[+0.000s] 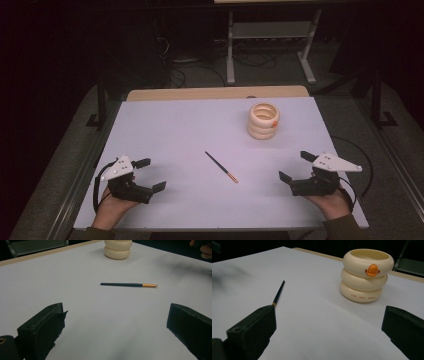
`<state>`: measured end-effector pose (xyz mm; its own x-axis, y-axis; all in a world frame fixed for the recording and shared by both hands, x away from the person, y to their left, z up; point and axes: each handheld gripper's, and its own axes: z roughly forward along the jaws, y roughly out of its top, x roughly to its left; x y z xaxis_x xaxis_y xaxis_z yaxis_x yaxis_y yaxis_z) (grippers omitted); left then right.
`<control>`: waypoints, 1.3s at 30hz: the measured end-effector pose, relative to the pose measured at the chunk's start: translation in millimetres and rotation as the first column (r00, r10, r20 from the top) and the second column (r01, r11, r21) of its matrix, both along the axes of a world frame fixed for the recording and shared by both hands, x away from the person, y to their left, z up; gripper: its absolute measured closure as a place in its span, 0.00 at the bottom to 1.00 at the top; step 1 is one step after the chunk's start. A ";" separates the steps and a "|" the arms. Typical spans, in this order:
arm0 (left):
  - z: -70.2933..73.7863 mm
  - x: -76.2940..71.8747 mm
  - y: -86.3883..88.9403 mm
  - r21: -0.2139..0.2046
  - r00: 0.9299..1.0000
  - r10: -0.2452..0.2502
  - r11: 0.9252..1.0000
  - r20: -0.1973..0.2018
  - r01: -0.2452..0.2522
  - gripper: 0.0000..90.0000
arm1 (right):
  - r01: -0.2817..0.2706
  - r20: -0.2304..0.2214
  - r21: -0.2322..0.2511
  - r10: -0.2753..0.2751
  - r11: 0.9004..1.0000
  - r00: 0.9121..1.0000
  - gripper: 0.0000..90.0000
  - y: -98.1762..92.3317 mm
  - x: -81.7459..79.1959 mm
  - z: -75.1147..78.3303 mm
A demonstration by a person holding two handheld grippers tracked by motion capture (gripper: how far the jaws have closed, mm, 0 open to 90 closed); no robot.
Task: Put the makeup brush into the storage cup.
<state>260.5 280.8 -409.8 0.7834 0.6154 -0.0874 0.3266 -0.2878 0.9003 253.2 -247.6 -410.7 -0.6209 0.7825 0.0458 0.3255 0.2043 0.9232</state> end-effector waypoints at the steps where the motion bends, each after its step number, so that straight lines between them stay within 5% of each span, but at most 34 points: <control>1: 0.0 0.0 0.0 0.000 1.000 0.000 1.000 0.000 0.000 0.01 | 0.000 0.000 0.000 0.000 1.000 1.000 0.00 0.0 0.0 0.0; 39: 9.0 20.7 -19.5 -0.016 0.998 -0.057 0.998 0.023 0.057 0.01 | 0.004 0.007 -0.004 -0.004 1.000 1.000 0.00 1.1 0.4 3.1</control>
<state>281.2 261.3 -400.7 0.8189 0.5684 -0.0796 0.2902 -0.2904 0.9118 253.6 -246.5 -407.6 -0.6177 0.7855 0.0380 0.3199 0.2068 0.9246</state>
